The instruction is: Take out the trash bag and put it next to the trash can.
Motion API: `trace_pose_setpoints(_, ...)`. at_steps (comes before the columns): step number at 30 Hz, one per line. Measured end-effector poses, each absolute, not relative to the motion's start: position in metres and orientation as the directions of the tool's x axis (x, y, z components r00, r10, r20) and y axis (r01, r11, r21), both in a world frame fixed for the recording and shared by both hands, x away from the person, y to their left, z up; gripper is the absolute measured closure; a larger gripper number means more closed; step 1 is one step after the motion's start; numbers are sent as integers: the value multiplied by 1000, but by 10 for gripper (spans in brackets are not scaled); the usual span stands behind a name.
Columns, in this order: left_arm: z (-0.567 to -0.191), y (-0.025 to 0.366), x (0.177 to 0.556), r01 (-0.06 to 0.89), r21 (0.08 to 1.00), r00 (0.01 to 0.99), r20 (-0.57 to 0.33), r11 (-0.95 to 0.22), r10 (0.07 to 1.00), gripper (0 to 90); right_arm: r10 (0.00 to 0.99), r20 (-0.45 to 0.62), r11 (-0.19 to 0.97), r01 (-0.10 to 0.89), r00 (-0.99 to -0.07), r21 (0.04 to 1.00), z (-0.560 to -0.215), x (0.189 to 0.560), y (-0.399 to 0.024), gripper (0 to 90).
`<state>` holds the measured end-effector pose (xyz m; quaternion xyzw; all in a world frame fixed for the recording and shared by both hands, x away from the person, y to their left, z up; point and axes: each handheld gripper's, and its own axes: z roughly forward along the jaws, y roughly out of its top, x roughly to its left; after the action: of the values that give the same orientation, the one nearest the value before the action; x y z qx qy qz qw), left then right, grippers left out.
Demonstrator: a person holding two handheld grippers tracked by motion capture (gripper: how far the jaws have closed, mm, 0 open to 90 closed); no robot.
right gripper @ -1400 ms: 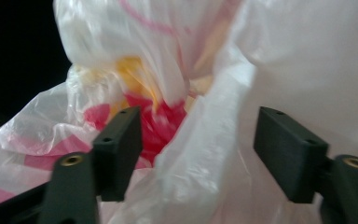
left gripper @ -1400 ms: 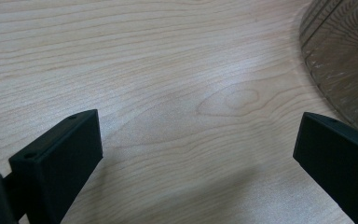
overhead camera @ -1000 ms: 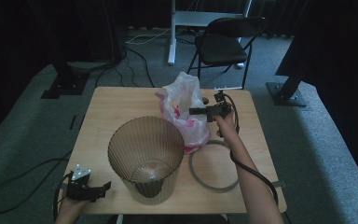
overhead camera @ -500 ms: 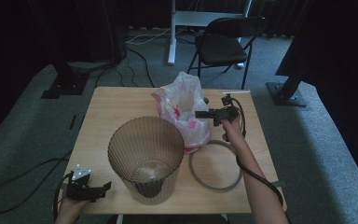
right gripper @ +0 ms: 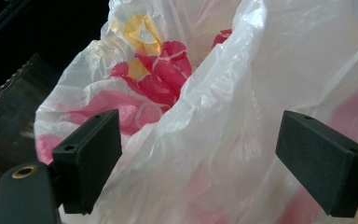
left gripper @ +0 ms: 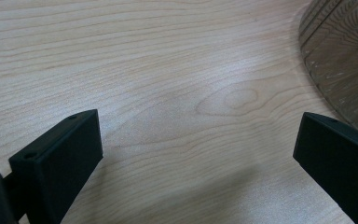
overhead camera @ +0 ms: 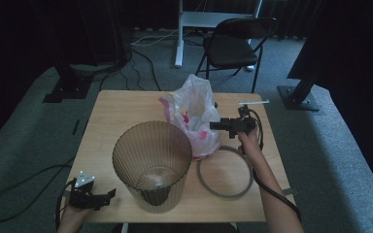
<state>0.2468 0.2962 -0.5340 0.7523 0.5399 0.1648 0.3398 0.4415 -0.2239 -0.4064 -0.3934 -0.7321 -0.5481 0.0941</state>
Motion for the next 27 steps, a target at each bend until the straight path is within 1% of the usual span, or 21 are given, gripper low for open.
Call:
trace_pose_setpoints(6,-534,296,247,701,688,364,-118,-188,924,12,460,570,84,672,-681,736,-405,430,-233,136)
trace_pose_setpoints(15,-534,296,247,702,687,363,-118,-188,924,13,505,521,76,637,-688,767,-408,411,-248,137)
trace_pose_setpoints(21,-534,296,247,702,688,361,-120,-185,925,12,506,513,56,620,-693,783,-407,398,-260,137)
trace_pose_setpoints(27,-534,296,247,702,688,361,-121,-184,925,12,533,502,38,612,-681,790,-411,386,-274,138)
